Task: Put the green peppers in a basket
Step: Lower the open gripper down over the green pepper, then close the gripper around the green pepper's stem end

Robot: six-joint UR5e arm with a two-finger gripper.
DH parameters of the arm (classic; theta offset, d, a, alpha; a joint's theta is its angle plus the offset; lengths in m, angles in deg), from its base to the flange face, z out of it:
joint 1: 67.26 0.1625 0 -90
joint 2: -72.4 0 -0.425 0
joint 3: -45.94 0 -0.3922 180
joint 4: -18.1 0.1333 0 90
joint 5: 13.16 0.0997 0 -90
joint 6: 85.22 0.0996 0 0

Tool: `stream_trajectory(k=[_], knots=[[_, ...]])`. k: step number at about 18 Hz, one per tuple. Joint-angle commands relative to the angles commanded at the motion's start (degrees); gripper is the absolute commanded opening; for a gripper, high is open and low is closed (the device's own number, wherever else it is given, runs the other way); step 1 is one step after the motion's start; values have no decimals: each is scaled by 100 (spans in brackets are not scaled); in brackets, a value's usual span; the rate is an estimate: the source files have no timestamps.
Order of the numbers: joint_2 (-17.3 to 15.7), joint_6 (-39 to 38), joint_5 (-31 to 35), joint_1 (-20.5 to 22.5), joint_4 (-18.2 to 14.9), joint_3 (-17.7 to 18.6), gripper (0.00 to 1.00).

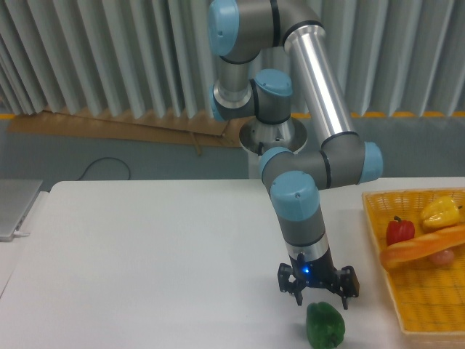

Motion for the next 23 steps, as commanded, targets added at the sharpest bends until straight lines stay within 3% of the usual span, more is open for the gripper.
stream_trajectory(k=[10, 15, 23], knots=[[70, -378, 0, 149, 9, -114, 100], [246, -352, 140, 149, 62, -114, 100], [211, -185, 316, 79, 53, -123, 100]])
